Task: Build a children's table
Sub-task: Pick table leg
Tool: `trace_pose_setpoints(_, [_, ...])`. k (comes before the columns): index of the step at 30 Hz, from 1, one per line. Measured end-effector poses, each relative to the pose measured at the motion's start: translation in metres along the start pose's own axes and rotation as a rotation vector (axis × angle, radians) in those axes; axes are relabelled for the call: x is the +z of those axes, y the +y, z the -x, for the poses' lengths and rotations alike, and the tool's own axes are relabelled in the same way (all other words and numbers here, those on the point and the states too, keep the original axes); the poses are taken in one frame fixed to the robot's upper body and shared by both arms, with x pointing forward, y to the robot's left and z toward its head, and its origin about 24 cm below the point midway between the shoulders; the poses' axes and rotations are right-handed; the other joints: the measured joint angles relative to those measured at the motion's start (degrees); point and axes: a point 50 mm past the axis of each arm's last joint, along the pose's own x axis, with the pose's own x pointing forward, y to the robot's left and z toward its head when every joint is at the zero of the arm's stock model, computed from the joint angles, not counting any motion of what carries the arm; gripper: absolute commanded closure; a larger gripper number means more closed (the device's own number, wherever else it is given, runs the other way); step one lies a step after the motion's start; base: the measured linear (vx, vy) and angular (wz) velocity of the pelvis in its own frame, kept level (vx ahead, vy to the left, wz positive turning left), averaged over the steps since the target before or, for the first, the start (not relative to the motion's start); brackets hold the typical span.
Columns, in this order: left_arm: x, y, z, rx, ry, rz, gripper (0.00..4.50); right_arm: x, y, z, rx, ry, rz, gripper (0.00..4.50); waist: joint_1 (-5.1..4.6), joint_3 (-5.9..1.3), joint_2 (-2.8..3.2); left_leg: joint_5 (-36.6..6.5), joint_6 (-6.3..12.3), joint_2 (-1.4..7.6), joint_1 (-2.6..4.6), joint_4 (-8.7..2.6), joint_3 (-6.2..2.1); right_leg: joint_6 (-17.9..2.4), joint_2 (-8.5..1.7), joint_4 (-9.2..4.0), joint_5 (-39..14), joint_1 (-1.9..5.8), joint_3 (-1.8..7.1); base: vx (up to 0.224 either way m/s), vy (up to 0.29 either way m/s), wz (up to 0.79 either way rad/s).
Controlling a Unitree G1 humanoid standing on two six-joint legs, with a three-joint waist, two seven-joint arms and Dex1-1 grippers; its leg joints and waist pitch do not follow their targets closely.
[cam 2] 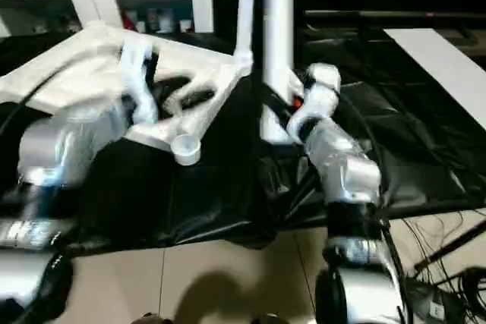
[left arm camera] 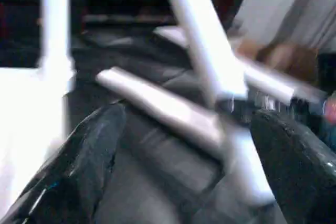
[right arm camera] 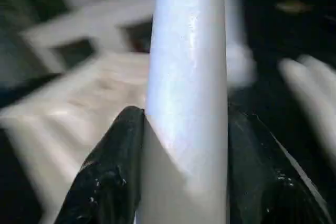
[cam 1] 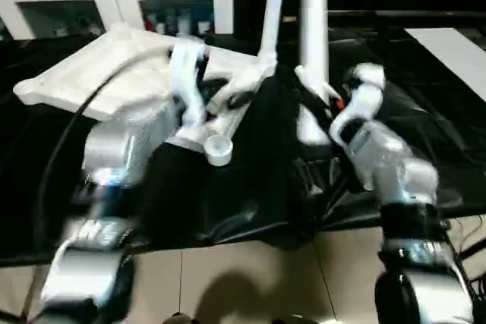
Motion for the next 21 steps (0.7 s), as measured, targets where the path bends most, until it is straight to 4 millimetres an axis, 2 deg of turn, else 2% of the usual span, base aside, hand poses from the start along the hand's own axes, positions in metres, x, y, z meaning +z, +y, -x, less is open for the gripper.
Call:
trace_pose_setpoints(3, [0.016, -0.011, -0.015, -0.088, -0.076, 0.158, 0.05, -0.011, 0.02, 0.006, 0.19, 0.048, -0.013, 2.64, 0.34, 0.02, -0.05, 0.01, 0.02, -0.02, -0.09, 0.0, -0.01, -0.01, 0.0, -0.13, 0.02, 0.02, -0.05, 0.0, 0.0, 0.0])
trace_pose_setpoints(5, [0.026, -0.015, -0.019, -0.11, -0.1, 0.178, 0.0, -0.015, 0.028, 0.009, 0.253, 0.062, -0.023, 2.64, 0.59, 0.01, -0.04, 0.01, 0.05, -0.01, -0.1, 0.0, -0.03, 0.01, -0.02, -0.21, 0.04, 0.04, -0.05, 0.0, 0.0, 0.0])
trace_pose_setpoints(10, [0.019, -0.019, -0.027, -0.12, -0.09, 0.221, 0.0, -0.013, 0.048, 0.009, 0.361, 0.066, 0.008, 2.64, 0.85, 0.01, -0.05, 0.0, 0.07, 0.01, -0.21, 0.0, -0.08, 0.02, -0.02, -0.32, 0.05, 0.05, -0.11, 0.0, 0.0, 0.0])
trace_pose_setpoints(14, [0.017, -0.018, -0.027, -0.082, -0.082, 0.243, 0.0, -0.015, 0.046, 0.01, 0.349, 0.094, 0.047, 2.65, 1.53, 0.0, -0.05, -0.01, 0.09, 0.01, -0.34, 0.01, -0.08, 0.02, -0.02, -0.38, 0.05, 0.03, -0.13, 0.0, 0.0, 0.0])
trace_pose_setpoints(17, [0.016, -0.016, -0.027, -0.05, -0.089, 0.261, 0.0, -0.017, 0.046, 0.01, 0.334, 0.114, 0.077, 2.65, 1.66, 0.01, -0.07, 0.01, 0.12, 0.01, -0.45, 0.02, -0.1, 0.03, -0.02, -0.42, 0.05, 0.01, -0.16, 0.0, 0.0, 0.0])
trace_pose_setpoints(19, [0.017, -0.014, -0.027, -0.031, -0.091, 0.264, 0.34, -0.018, 0.047, 0.009, 0.324, 0.118, 0.092, 2.65, 1.67, 0.01, -0.08, 0.01, 0.12, 0.01, -0.48, 0.02, -0.1, 0.03, -0.02, -0.44, 0.05, 0.01, -0.17, 0.0, 0.0, 0.0])
trace_pose_setpoints(21, [0.017, -0.012, -0.026, -0.015, -0.098, 0.268, 0.4, -0.019, 0.047, 0.008, 0.318, 0.123, 0.105, 2.65, 1.68, 0.01, -0.1, 0.02, 0.13, 0.01, -0.51, 0.02, -0.11, 0.03, -0.02, -0.46, 0.05, 0.01, -0.18, 0.0, 0.0, 0.0])
